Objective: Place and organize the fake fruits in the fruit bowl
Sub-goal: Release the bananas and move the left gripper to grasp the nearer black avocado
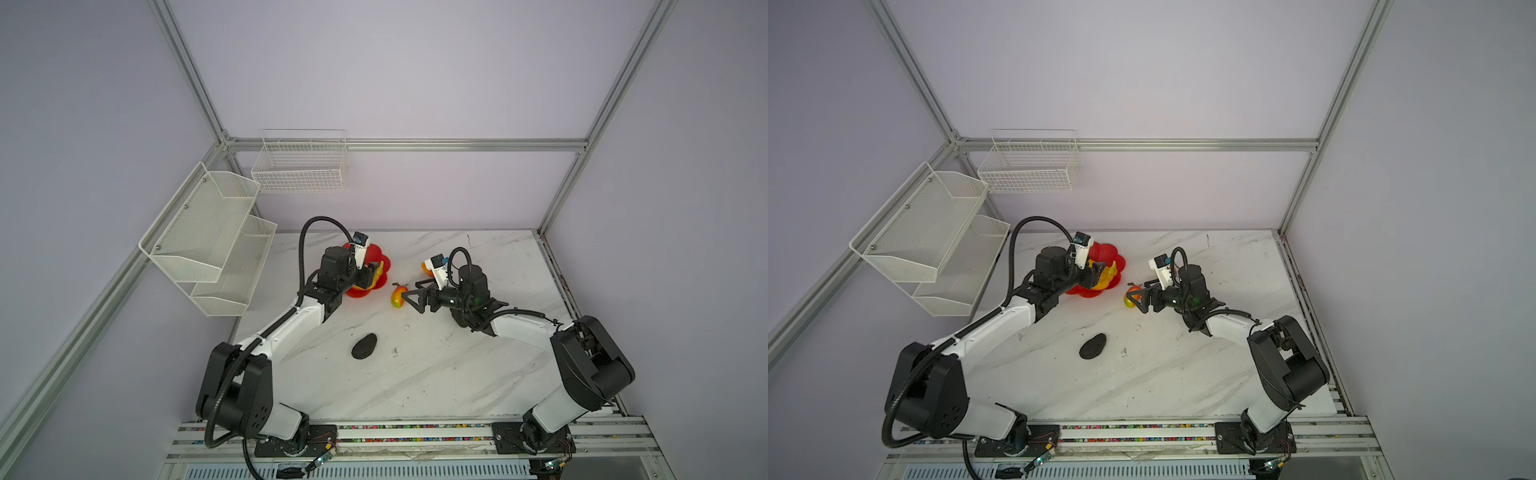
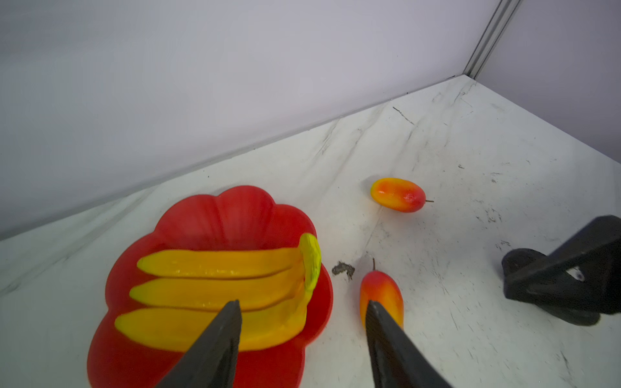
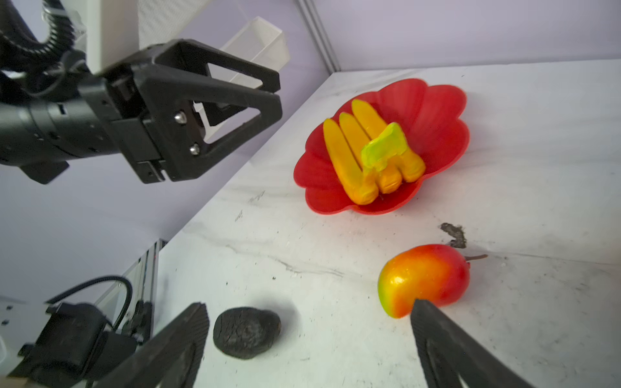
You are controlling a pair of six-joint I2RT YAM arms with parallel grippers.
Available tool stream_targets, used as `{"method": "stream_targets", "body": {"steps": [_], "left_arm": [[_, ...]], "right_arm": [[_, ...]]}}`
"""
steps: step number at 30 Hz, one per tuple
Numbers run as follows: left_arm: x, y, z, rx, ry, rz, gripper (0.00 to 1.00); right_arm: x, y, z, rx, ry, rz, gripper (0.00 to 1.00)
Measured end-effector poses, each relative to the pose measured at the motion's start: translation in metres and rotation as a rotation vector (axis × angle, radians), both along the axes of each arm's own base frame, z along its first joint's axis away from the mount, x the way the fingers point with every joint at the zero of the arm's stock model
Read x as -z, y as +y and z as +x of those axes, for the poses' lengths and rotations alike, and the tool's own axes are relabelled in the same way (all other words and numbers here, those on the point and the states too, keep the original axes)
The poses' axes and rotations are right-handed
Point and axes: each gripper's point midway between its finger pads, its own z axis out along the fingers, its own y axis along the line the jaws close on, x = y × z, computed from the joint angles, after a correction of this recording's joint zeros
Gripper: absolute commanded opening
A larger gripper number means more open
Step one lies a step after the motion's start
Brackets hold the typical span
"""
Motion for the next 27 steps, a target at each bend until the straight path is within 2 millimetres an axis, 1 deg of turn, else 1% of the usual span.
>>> {"method": "stream_targets", "body": {"steps": [1, 3, 4, 6, 9, 12, 15, 20, 22, 25, 27], "left_arm": [[0.004, 0.001, -0.015, -0.006, 0.045, 0.0, 0.6], [0.017, 0.002, -0.036, -0.012, 0.132, 0.009, 0.6], [0.027, 0.001, -0.049, -0.012, 0.197, 0.014, 0.6], [0.047, 0.001, -0.067, -0.011, 0.307, 0.027, 0.6], [0.085, 0.0, -0.095, 0.001, 0.496, 0.06, 0.59], [0.119, 0.0, -0.116, -0.001, 0.643, 0.106, 0.6], [0.144, 0.0, -0.129, -0.003, 0.743, 0.154, 0.6], [0.175, -0.004, -0.143, 0.003, 0.846, 0.221, 0.6], [0.183, -0.004, -0.147, 0.002, 0.87, 0.245, 0.6], [0.188, -0.001, -0.149, -0.005, 0.886, 0.263, 0.59], [0.188, 0.0, -0.149, -0.011, 0.886, 0.268, 0.51]], "right_arm": [[-0.004, 0.004, -0.003, -0.03, -0.012, -0.014, 0.97], [-0.008, 0.013, -0.012, -0.089, -0.036, -0.034, 0.97], [-0.007, 0.019, -0.02, -0.13, -0.041, -0.05, 0.97], [-0.002, 0.024, -0.033, -0.183, -0.038, -0.075, 0.97], [0.01, 0.029, -0.05, -0.243, -0.018, -0.118, 0.97], [0.02, 0.026, -0.057, -0.265, 0.002, -0.155, 0.97], [0.025, 0.025, -0.06, -0.279, 0.013, -0.171, 0.97], [0.033, 0.025, -0.06, -0.286, 0.03, -0.192, 0.97], [0.036, 0.025, -0.06, -0.286, 0.034, -0.198, 0.97], [0.037, 0.024, -0.059, -0.28, 0.033, -0.206, 0.97], [0.038, 0.023, -0.058, -0.276, 0.032, -0.211, 0.97]]}}
